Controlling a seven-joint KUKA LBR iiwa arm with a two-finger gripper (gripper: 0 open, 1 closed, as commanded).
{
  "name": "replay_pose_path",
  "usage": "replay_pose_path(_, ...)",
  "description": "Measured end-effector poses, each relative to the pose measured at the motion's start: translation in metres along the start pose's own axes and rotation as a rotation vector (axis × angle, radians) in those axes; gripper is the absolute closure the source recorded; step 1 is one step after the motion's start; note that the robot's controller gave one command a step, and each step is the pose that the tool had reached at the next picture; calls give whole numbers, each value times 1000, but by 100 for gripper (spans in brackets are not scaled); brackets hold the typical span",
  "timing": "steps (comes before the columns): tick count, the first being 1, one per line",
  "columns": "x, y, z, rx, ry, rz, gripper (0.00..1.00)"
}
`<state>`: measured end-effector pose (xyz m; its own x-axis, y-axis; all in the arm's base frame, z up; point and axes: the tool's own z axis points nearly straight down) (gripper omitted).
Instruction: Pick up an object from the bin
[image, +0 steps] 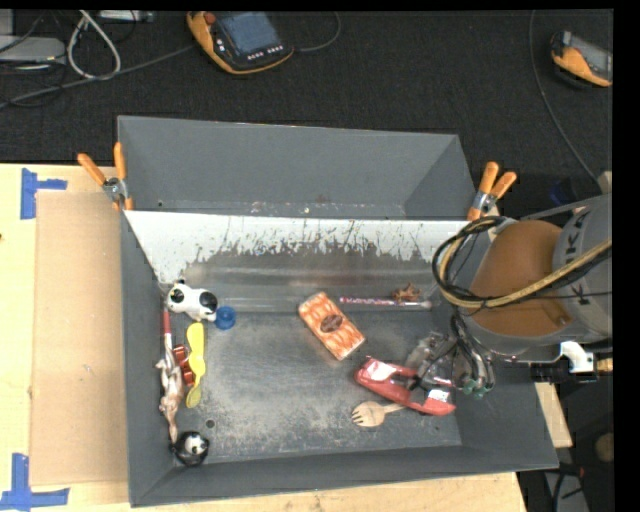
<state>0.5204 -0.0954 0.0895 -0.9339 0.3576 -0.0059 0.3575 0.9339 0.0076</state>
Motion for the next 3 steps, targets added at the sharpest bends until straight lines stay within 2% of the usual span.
replay_pose_path(1,-4,0,18,2,-11,2,100)
replay_pose_path(2,7,-1,-38,3,8,-2,100)
replay_pose_path(3,-15,-9,-113,2,-5,6,100)
